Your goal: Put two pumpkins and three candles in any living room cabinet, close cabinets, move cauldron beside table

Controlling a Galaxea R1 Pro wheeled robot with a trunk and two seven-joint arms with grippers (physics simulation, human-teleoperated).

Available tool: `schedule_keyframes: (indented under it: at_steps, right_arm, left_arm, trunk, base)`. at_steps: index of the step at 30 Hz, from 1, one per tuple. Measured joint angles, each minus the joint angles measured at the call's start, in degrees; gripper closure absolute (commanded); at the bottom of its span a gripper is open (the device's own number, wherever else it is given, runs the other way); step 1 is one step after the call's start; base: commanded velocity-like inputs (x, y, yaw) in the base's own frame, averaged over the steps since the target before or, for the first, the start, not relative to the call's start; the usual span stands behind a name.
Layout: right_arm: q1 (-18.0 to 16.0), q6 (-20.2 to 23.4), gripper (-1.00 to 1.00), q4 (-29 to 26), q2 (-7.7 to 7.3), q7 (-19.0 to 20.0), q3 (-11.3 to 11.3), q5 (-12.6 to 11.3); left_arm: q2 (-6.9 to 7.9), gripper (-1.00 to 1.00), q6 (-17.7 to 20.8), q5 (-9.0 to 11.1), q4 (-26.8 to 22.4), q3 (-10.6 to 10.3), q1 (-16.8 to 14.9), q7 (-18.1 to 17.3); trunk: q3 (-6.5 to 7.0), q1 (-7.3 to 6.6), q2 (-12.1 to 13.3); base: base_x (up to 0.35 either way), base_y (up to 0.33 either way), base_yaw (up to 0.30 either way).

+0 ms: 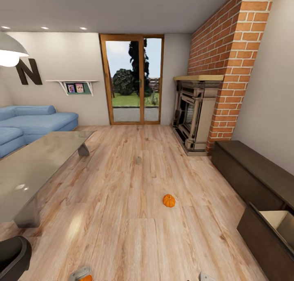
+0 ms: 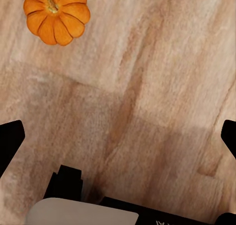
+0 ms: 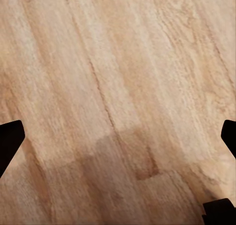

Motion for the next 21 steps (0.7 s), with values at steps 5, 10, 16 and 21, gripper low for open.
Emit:
schedule_keyframes:
  at_steps: [5,10,16,21]
  right_arm:
    - [0.01,-0.01,-1.00,0.00,-0.04,0.02,-0.04,-0.01]
    - [0.00,-0.01,-1.00,-0.05,0.02,0.09,-0.01,-0.02]
    - [-0.02,0.42,-1.00,-1.97,0.07,0.28,-0.11,-0.04]
    - [-0.08,7.24,-1.00,-13.45,1.33,-0.10,-0.15,-0.27]
  left_arm:
    - [0.01,-1.00,-0.03,0.00,0.00,0.00,0.00,0.00]
    - [0.06,-1.00,-0.56,0.01,0.00,0.03,0.00,-0.02]
    - [0.67,-1.00,-0.66,0.06,0.00,0.64,0.00,-0.59]
    - [3.26,-1.00,0.35,0.41,-1.06,1.21,-0.10,-0.72]
  trunk:
    - [0.00,0.00,0.00]
    - [0.00,0.00,0.00]
    - [0.00,0.00,0.00]
    - [0.00,0.00,0.00]
  base:
    - [0.000,-0.001,0.005]
    - [0.000,0.000,0.001]
    - [0.000,0.000,0.000]
    - [0.000,0.000,0.000]
